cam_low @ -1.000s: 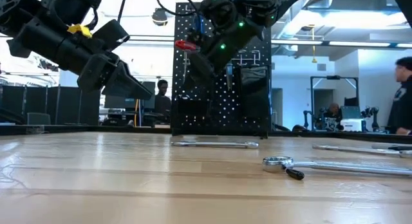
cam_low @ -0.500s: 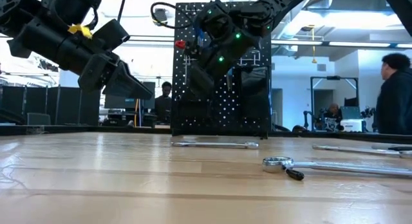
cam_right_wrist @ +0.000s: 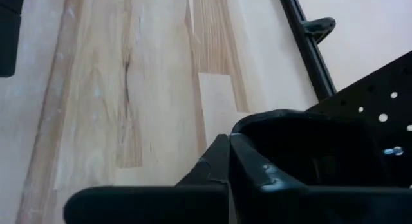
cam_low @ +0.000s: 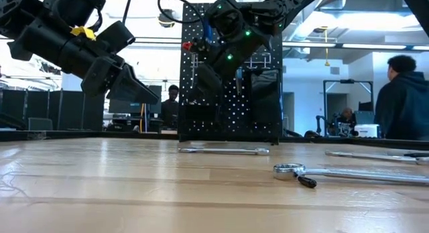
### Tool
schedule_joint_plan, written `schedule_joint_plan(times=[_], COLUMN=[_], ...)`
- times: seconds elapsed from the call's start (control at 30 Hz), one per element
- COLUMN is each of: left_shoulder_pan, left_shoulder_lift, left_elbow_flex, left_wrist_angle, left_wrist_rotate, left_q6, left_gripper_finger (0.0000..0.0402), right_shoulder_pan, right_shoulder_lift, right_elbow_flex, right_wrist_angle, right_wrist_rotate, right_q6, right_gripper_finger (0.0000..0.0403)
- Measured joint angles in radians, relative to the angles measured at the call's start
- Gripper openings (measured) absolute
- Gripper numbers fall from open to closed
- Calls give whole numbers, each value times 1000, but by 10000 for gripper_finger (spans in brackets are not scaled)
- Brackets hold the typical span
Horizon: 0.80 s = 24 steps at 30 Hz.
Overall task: Hang tools onto peg board
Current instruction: Hang the wrench on the pegboard
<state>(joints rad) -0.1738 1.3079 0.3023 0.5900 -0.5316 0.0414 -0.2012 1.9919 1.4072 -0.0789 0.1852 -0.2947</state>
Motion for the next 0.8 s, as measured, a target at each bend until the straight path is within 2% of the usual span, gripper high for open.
schedule_joint_plan(times=[0.17,0.3,0.47,0.63,0.8], left_shoulder_pan=[0,0,0,0,0], left_shoulder_lift=[0,0,0,0,0], left_elbow_flex=[0,0,0,0,0], left_wrist_angle=[-1,-3,-3,-2,-1], left_wrist_rotate=[0,1,1,1,1], left_q6=[0,0,0,0,0], left_gripper_finger=[125,125,125,125,125], right_shoulder_pan=[7,25,34,10,-73], right_shoulder_lift=[-1,-1,-3,-3,3], right_elbow_flex=[31,67,127,167,179], right_wrist_angle=[-6,-11,-107,-187,-260], right_wrist_rotate=[4,69,75,54,-186], right_q6=[-24,-55,-57,19,116], right_gripper_finger=[4,3,15,83,175])
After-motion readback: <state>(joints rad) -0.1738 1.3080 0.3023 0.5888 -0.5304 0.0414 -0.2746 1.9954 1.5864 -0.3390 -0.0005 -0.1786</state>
